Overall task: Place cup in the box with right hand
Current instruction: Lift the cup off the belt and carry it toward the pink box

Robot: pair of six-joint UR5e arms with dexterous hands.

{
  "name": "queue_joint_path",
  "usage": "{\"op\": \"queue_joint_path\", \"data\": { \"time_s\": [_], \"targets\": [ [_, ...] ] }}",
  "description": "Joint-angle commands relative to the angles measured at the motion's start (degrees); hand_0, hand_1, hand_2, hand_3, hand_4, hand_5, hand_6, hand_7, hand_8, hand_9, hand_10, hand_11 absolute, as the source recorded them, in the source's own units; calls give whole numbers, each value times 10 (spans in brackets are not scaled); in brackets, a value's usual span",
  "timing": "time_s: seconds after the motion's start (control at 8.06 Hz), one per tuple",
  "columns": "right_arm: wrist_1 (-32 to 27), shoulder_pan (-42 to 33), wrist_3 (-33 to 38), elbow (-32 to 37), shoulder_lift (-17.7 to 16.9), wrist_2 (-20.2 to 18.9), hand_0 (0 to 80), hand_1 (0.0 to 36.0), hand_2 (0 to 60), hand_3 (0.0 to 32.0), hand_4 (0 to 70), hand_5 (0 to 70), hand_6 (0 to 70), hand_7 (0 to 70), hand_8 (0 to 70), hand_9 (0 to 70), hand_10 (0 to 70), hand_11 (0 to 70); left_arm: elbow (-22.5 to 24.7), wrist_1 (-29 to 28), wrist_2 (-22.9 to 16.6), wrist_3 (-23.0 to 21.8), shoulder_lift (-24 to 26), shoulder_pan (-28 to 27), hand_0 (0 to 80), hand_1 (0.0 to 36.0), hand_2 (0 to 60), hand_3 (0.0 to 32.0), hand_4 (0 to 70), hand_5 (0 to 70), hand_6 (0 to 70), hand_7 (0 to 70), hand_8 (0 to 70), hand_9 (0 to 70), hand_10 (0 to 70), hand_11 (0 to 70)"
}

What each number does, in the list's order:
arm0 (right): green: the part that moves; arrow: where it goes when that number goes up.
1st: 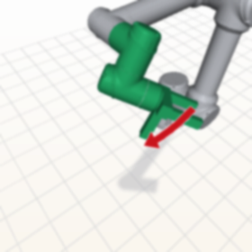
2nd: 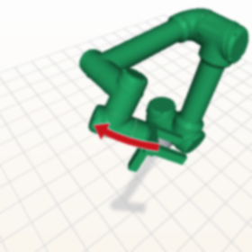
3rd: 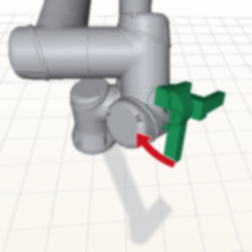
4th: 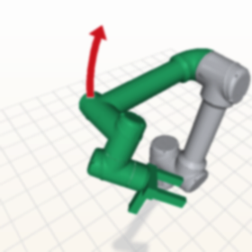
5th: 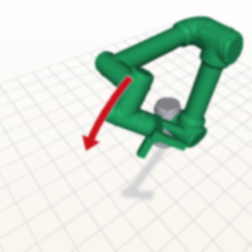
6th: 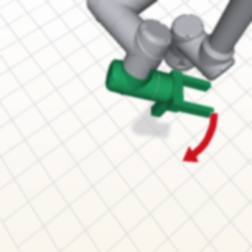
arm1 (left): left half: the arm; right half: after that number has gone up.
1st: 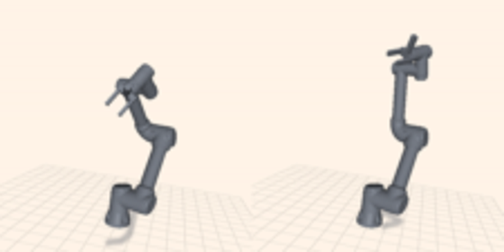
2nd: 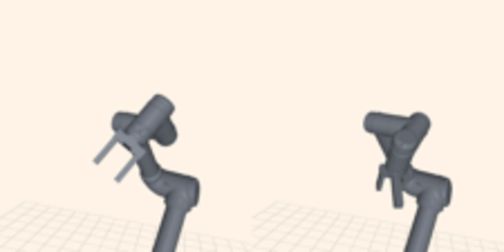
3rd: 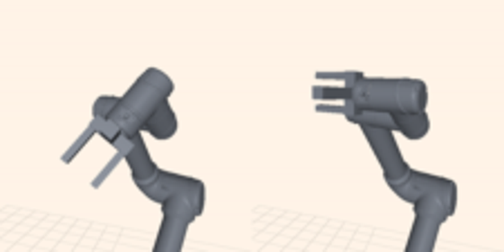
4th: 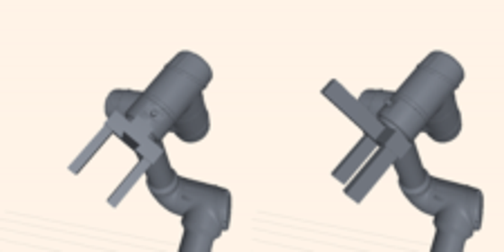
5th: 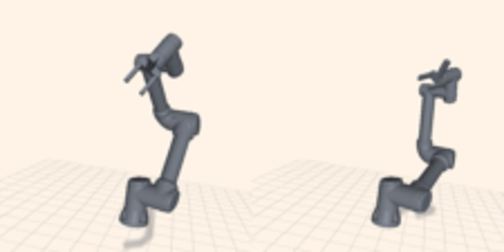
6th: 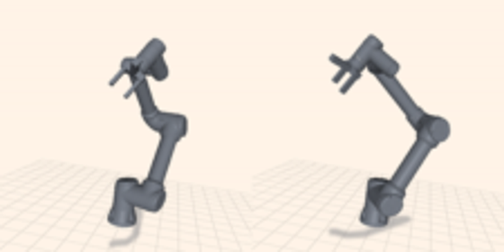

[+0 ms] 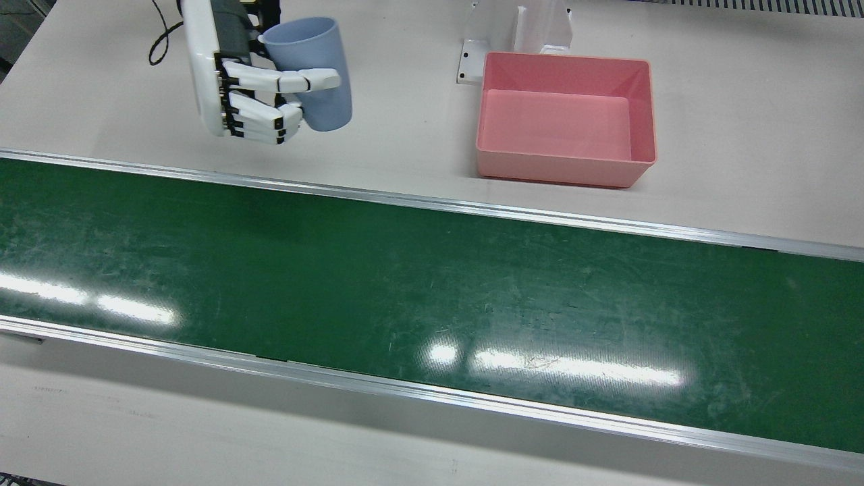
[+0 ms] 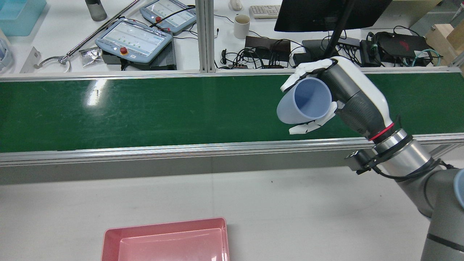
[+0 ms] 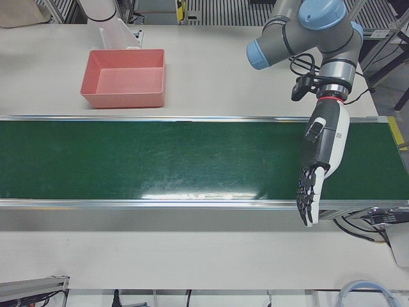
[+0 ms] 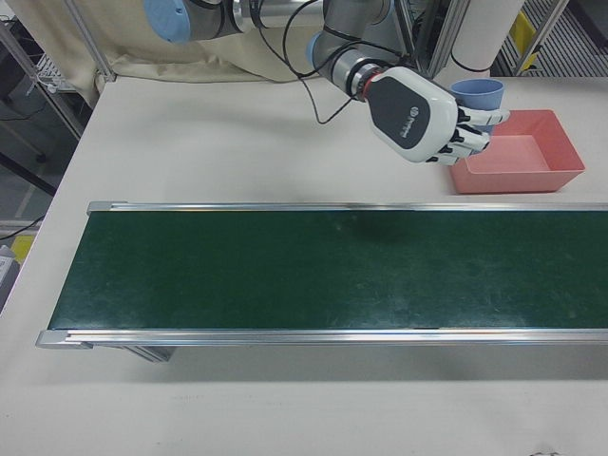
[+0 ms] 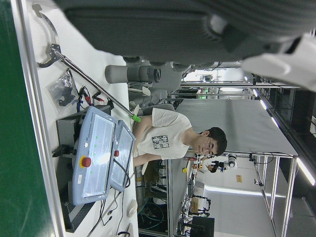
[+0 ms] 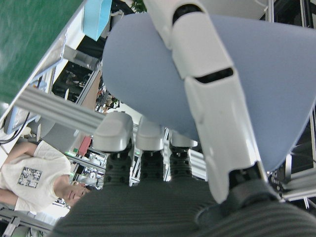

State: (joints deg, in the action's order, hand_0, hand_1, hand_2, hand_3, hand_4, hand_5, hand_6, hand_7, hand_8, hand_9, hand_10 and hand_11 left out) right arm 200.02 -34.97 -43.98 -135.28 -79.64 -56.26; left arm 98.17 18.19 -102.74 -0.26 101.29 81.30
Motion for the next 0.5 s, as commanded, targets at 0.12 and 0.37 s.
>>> {"op": "queue_joint_path", "data": {
  "time_s": [0.12,0.37],
  "targets": [
    [-4,205,-114,-3,55,68,800,360,600,0,700,306,588,700,700,700,700,700,0,0,0,0,0,0,0,0,0,0,0,0,0,0,0,0,0,0],
    [-29,244,-140,57,104,69,800,360,600,0,700,306,587,700,700,700,700,700,0,0,0,0,1,0,0,0,0,0,0,0,0,0,0,0,0,0]
  ]
}}
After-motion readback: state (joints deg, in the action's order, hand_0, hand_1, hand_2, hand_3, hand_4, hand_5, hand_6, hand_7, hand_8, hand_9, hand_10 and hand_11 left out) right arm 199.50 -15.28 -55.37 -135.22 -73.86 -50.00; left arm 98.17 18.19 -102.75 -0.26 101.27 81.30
